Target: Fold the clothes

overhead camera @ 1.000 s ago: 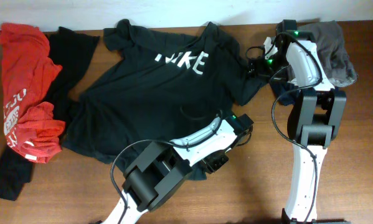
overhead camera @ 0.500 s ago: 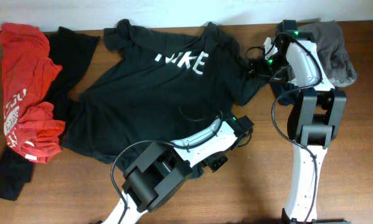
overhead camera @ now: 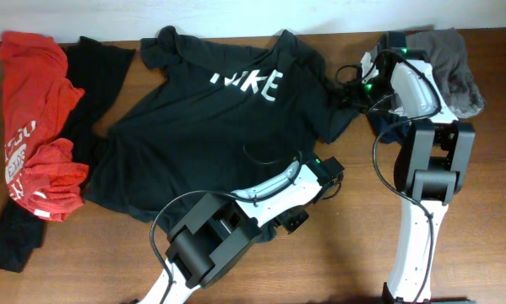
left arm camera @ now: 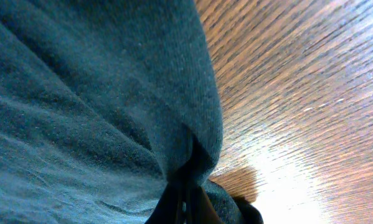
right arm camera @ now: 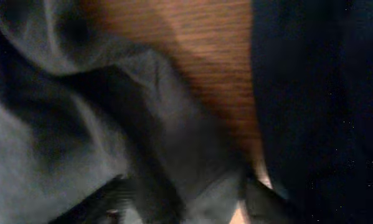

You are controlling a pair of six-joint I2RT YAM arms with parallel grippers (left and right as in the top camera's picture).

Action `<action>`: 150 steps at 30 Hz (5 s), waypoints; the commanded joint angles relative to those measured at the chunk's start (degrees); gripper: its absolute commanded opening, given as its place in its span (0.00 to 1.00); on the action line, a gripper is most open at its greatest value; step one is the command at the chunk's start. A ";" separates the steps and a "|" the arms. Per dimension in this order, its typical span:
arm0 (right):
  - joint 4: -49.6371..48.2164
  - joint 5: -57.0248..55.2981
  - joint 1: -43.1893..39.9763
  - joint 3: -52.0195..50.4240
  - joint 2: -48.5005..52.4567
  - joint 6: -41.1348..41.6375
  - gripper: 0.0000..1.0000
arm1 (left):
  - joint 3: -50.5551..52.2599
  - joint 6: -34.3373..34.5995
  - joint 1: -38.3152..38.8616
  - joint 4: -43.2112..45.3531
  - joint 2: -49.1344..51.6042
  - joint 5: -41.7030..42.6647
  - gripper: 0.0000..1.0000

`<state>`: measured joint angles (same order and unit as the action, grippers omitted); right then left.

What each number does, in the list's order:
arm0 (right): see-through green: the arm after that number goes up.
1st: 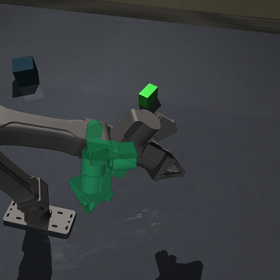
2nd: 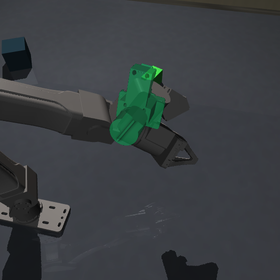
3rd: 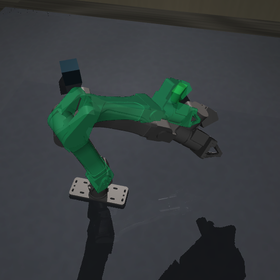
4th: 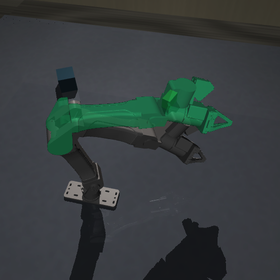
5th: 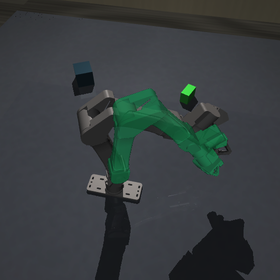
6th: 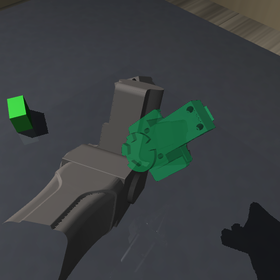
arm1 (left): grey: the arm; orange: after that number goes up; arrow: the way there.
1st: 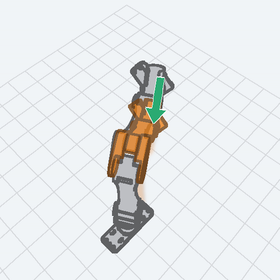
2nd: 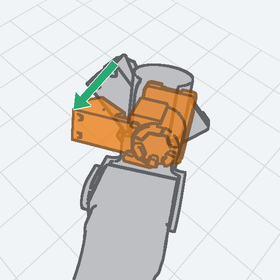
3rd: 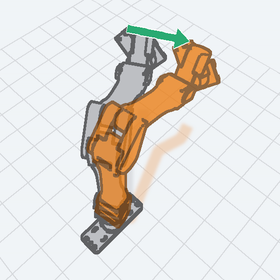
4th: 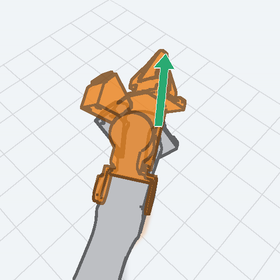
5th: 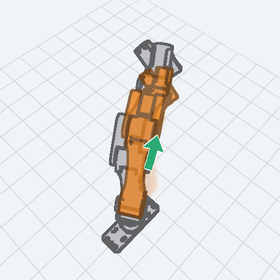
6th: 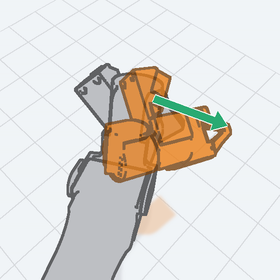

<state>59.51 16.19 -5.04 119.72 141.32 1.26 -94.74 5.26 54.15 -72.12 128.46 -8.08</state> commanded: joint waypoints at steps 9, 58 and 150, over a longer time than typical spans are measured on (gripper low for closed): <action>1.14 1.64 0.02 -1.05 2.38 1.22 0.04 | -0.20 0.76 -2.95 -0.52 1.05 -2.05 0.00; 37.81 -9.35 -0.66 56.08 -52.50 3.48 0.04 | -40.44 -0.98 -37.55 -7.41 -53.99 -21.73 0.00; 27.23 -11.34 -0.61 43.80 -11.17 4.98 0.04 | -41.81 -1.66 -46.12 7.32 -5.99 -25.62 0.00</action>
<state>88.47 7.03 -4.89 163.15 126.56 6.02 -136.33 4.10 10.50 -66.50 119.33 -29.80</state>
